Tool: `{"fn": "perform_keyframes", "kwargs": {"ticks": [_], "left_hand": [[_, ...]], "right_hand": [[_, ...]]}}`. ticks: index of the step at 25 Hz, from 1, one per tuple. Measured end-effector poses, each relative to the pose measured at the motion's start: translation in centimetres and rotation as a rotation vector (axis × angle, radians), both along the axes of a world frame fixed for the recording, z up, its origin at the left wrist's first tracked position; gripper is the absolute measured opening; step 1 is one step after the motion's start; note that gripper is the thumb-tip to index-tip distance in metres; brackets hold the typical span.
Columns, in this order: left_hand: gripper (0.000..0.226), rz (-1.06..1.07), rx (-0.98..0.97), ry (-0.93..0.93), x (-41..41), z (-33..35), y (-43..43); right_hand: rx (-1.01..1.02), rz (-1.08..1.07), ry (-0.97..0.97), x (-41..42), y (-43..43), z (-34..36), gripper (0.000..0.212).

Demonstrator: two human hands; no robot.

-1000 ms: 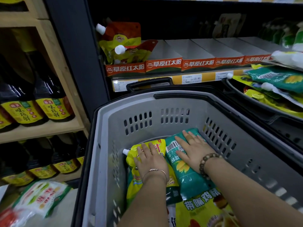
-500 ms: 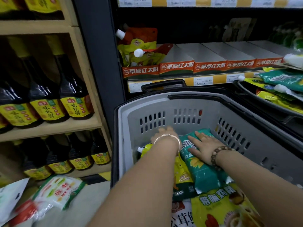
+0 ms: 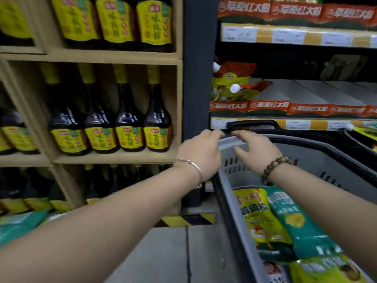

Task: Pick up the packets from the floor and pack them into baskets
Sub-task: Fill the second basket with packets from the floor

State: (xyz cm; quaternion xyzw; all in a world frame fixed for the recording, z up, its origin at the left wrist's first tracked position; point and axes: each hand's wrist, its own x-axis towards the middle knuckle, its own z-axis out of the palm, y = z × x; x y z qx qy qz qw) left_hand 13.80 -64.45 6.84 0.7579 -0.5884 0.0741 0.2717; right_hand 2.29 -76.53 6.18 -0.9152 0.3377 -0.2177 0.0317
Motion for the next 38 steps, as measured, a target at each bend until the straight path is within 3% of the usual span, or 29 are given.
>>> {"fn": "perform_keyframes", "kwargs": {"ticks": [6,10,17,23,27,33,38], "left_hand": [[0.037,0.149,0.107,-0.049,10.9,-2.8,10.2],[0.04,0.26,0.285,-0.105,17.0,-7.6,14.6],[0.039,0.39,0.397,0.058,25.2,-16.5,19.0],[0.036,0.592,0.515,0.21,29.2,-22.9,21.5],[0.035,0.583,0.606,0.218,29.7,-26.5,21.7],[0.041,0.417,0.642,0.086,31.1,-28.2,20.3],[0.037,0.355,0.609,0.185,31.7,-28.5,21.1]], "right_hand": [[-0.267,0.192,0.284,10.0,8.3,1.2,0.039],[-0.192,0.2,0.345,15.9,11.9,-2.8,0.038],[-0.023,0.232,0.534,23.7,16.9,-12.2,0.039],[0.031,0.221,0.741,26.8,19.8,-15.5,0.032],[0.038,0.216,0.782,28.0,18.9,-18.1,0.028],[0.232,0.151,0.721,30.8,20.1,-27.2,0.033],[0.346,0.137,0.729,32.8,20.1,-32.3,0.061]]}}
